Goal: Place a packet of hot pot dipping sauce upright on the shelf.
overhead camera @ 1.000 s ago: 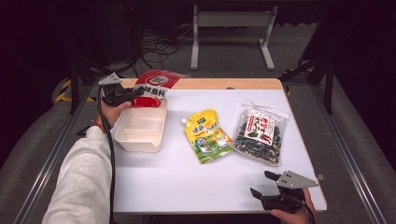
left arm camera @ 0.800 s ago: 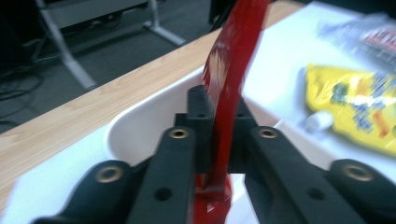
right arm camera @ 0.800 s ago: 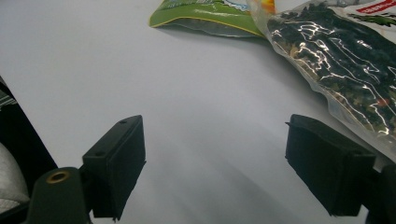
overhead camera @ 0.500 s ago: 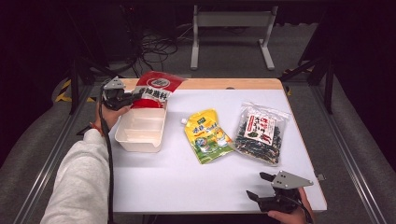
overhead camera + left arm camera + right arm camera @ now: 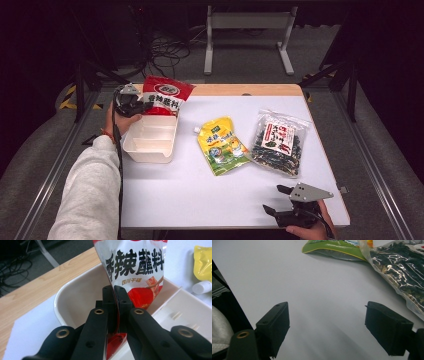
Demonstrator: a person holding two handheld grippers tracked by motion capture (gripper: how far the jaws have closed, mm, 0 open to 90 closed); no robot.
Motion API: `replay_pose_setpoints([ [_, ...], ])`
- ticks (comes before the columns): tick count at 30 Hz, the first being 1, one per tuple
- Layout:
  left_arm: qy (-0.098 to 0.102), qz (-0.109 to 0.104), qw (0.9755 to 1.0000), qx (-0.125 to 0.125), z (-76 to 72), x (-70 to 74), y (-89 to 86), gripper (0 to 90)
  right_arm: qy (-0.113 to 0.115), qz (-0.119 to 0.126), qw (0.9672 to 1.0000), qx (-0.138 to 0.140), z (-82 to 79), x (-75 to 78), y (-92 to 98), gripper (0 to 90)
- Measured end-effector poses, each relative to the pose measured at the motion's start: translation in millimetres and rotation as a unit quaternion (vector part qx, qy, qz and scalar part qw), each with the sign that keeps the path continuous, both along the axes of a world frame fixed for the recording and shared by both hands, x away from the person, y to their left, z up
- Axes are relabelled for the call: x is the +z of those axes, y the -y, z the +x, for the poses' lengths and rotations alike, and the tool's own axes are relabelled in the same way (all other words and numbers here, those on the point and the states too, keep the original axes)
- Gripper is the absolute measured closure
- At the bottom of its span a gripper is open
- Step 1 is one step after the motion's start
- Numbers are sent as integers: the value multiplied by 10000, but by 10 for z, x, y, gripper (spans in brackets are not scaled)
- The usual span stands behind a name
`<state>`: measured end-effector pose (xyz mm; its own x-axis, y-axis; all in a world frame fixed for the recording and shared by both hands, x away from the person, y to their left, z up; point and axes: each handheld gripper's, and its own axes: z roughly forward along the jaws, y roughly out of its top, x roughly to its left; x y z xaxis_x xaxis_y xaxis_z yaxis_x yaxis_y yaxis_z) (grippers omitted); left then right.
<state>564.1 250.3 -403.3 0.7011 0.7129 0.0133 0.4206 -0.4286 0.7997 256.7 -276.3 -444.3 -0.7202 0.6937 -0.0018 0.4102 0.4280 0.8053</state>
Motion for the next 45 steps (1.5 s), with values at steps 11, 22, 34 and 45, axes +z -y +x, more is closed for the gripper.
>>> replay_pose_setpoints([
  [11,-80,160,9998,-13,-25,45,22,800,53,86,9994,-339,61,46,128,200],
  [22,225,-257,9994,-52,-102,156,-40,803,-24,2,9997,-261,70,22,89,199],
  [34,-26,114,9999,42,-69,41,-18,897,-84,-26,9997,-249,78,-6,80,199],
  [45,23,76,9996,280,-103,56,-42,818,-105,-65,9995,-303,143,-1,78,199],
])
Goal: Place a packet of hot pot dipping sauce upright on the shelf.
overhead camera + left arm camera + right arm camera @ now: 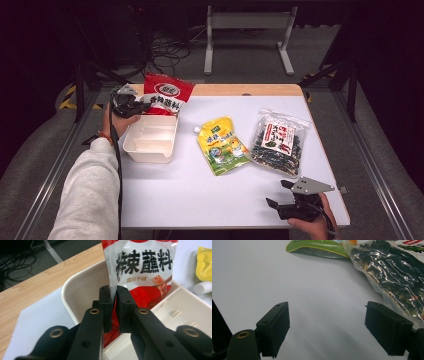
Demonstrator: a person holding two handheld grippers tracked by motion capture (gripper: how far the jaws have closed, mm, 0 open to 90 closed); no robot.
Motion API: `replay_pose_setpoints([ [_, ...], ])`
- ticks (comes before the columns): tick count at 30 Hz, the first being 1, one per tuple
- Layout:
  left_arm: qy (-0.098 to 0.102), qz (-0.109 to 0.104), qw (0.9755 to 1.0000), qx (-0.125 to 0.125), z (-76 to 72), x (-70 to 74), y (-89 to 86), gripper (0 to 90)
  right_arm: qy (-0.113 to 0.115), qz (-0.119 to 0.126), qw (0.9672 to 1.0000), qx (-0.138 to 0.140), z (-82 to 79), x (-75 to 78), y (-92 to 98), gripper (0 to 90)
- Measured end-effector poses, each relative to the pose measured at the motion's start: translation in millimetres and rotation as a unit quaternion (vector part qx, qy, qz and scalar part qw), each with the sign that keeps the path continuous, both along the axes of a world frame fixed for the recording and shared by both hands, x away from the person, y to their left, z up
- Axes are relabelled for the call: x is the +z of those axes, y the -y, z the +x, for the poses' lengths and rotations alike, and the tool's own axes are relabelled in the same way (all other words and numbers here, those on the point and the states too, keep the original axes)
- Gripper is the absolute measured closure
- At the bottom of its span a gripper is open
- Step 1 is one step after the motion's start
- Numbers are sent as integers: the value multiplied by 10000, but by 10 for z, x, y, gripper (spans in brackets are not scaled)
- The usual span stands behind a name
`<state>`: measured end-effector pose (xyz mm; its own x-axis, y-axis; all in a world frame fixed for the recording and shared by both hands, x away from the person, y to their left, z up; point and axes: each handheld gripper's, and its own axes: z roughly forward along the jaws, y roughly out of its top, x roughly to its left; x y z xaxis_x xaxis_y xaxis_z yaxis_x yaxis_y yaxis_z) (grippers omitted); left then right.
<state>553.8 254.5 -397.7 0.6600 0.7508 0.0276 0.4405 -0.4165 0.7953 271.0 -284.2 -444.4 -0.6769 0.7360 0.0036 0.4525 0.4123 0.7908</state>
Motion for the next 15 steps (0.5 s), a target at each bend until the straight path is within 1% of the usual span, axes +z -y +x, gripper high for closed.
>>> replay_pose_setpoints([
  [1,27,2,10000,20,-9,13,-12,794,2,-1,10000,2,6,2,0,199],
  [2,28,-32,10000,36,-26,22,-16,790,0,1,10000,-1,12,5,-1,199],
  [4,96,-1,9999,50,-57,46,-33,777,17,-12,10000,-2,22,16,-3,199],
  [7,207,-122,9997,70,-131,95,-57,760,39,11,10000,0,43,29,-7,200],
  [9,235,-132,9996,78,-158,113,-66,749,42,15,10000,7,50,34,-8,201],
  [13,429,-276,9987,77,-298,221,-120,726,73,56,10000,-4,93,57,-13,213],
  [15,532,-241,9983,70,-377,274,-129,709,72,96,9999,-1,117,68,-14,215],
])
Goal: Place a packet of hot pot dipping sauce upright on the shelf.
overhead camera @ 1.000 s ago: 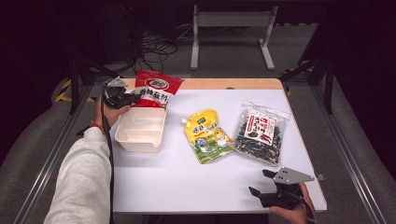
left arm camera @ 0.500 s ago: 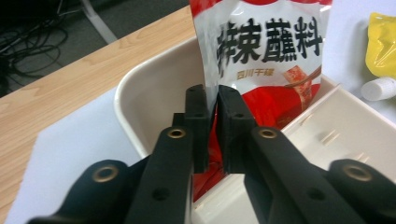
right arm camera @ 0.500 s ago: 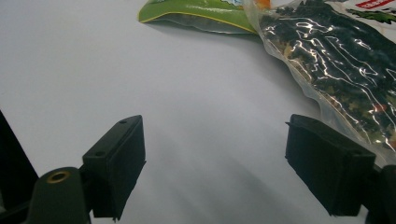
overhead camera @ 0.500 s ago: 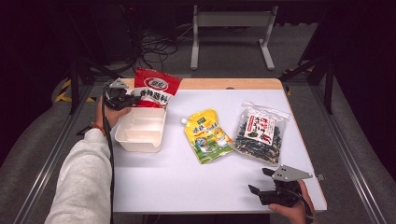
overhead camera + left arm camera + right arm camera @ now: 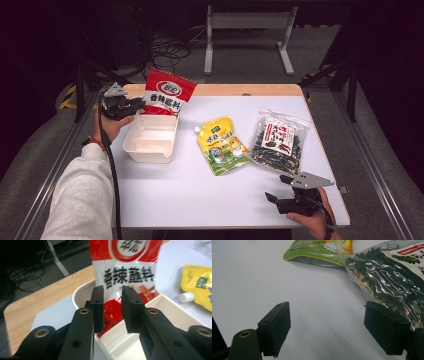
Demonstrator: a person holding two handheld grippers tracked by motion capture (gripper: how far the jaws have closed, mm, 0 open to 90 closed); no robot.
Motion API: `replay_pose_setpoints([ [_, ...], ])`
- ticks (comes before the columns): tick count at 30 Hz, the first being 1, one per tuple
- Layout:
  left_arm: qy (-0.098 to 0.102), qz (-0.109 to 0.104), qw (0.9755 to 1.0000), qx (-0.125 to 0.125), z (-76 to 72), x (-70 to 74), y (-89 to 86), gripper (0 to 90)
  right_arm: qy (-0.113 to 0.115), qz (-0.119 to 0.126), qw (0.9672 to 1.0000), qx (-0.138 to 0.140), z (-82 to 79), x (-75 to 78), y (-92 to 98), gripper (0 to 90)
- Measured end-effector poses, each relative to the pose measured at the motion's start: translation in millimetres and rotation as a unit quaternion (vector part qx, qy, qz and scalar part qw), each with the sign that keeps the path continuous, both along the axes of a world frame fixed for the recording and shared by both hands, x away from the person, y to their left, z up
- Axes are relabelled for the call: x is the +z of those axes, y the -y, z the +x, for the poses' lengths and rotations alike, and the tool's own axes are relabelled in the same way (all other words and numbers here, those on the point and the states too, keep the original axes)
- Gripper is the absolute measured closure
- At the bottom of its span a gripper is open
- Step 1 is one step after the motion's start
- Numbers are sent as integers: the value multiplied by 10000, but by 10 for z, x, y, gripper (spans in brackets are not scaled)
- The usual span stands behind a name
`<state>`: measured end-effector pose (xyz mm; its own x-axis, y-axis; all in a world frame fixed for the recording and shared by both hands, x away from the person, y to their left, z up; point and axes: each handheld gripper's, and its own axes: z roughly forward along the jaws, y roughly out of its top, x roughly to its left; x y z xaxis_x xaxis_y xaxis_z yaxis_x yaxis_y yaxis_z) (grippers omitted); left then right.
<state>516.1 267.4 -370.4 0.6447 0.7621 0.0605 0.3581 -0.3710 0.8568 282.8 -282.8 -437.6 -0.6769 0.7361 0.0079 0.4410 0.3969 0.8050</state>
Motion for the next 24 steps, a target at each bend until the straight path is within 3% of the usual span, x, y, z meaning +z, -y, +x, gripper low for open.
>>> replay_pose_setpoints([
  [5,196,-132,9997,-36,-252,119,-9,665,-1,78,10000,19,75,18,10,245],
  [14,542,-1,9982,-263,-869,188,85,511,43,32,9999,123,191,63,-10,316],
  [16,565,-172,9977,-317,-1057,180,93,489,59,12,9999,146,214,66,-28,327],
  [19,641,-170,9969,-414,-1255,142,120,448,75,-1,9998,202,216,80,-46,332],
  [20,641,-170,9969,-414,-1255,142,120,442,80,8,9997,210,218,83,-47,333],
  [24,780,-67,9956,-507,-1571,52,151,392,56,32,9998,196,234,92,-47,336],
])
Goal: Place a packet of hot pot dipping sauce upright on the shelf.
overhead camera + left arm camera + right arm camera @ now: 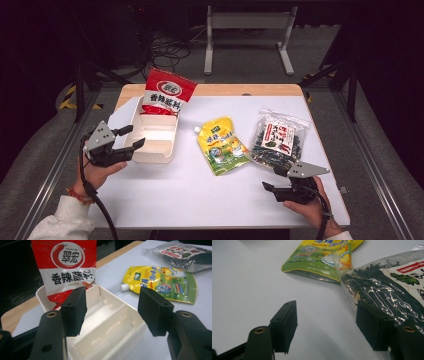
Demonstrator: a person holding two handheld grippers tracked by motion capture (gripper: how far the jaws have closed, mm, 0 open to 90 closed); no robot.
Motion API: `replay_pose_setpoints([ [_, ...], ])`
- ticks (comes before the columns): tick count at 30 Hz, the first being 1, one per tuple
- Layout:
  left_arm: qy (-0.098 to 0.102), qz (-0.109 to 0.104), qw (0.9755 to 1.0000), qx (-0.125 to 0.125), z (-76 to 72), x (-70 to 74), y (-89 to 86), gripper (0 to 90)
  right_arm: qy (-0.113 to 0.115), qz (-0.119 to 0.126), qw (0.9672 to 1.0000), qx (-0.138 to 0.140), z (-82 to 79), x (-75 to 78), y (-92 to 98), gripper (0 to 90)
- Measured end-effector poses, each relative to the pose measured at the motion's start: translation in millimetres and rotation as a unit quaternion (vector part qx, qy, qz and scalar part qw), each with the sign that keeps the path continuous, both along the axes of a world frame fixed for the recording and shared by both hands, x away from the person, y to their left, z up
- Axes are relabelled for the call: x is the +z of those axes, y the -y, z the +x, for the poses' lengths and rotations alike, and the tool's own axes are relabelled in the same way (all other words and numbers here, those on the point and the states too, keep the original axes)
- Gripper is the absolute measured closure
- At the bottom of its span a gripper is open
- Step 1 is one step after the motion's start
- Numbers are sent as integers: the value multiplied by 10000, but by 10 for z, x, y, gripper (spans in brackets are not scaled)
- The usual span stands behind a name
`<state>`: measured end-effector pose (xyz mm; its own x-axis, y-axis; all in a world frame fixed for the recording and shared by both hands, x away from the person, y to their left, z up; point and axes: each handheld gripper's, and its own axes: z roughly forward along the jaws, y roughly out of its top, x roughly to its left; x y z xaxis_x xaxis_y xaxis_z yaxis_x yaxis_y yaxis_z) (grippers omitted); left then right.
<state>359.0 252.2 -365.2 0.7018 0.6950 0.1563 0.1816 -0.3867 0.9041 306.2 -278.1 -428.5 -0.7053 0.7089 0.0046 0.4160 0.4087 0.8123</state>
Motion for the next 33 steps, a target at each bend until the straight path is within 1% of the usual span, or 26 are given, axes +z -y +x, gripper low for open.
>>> replay_pose_setpoints([
  [1,-9,-15,10000,-16,-53,-21,5,387,-4,3,10000,-4,0,0,0,334],
  [2,23,23,10000,-32,-107,-39,10,378,-13,35,10000,15,-2,-2,2,333],
  [3,23,23,10000,-32,-107,-39,10,362,-13,35,10000,15,-2,-2,2,333],
  [4,17,-64,10000,-46,-171,-71,12,362,-11,22,10000,20,-7,-1,3,329],
  [5,-59,-238,9997,-95,-254,-136,17,352,0,10,10000,5,-17,5,11,327],
  [6,-44,-222,9997,-88,-291,-168,24,345,0,20,10000,-4,-22,10,20,325],
  [7,-44,-222,9997,-88,-291,-168,24,339,0,20,10000,-4,-22,10,20,325],
  [9,-213,-380,9990,-106,-415,-292,62,326,44,-29,10000,-65,-37,22,42,321],
  [10,-257,-297,9992,-118,-508,-382,105,301,58,-9,9999,-92,-58,30,63,307],
  [11,-295,-255,9992,-132,-545,-428,125,294,97,-28,9999,-110,-79,35,72,305],
  [12,-377,-127,9991,-158,-594,-499,159,285,120,-39,9998,-120,-96,39,80,303],
  [14,-386,124,9990,-190,-655,-576,203,259,142,-41,9998,-117,-136,42,106,301],
  [15,-439,111,9988,-206,-681,-610,215,246,183,-92,9997,-145,-159,41,119,298],
  [16,-439,111,9988,-206,-681,-610,215,231,183,-92,9997,-145,-159,41,119,298],
  [17,-611,11,9978,-262,-714,-678,228,219,192,-76,9997,-129,-181,36,143,293],
  [19,-619,247,9975,-241,-727,-722,252,208,213,-80,9996,-143,-189,41,157,293],
  [20,-619,247,9975,-241,-727,-722,252,195,221,-79,9996,-160,-190,43,162,293],
  [22,-685,198,9970,-317,-715,-739,252,184,219,-41,9996,-153,-189,46,168,294],
  [23,-735,266,9965,-312,-693,-765,269,178,236,-37,9996,-159,-188,47,174,304],
  [25,-814,328,9956,-334,-682,-796,294,171,220,-25,9996,-164,-186,46,178,312],
  [26,-814,328,9956,-334,-682,-796,294,170,213,-26,9996,-160,-186,45,178,318],
  [27,-822,390,9951,-378,-678,-808,306,170,213,-26,9996,-160,-186,45,178,318],
  [29,-886,344,9943,-479,-671,-817,315,167,224,1,9996,-168,-189,48,178,338],
  [31,-958,369,9931,-566,-655,-833,331,163,203,25,9997,-117,-187,53,172,360],
  [32,-1011,342,9923,-624,-645,-847,348,162,196,40,9997,-122,-184,52,165,363],
  [33,-1043,372,9917,-652,-638,-855,364,162,158,38,9998,-123,-175,50,153,364],
])
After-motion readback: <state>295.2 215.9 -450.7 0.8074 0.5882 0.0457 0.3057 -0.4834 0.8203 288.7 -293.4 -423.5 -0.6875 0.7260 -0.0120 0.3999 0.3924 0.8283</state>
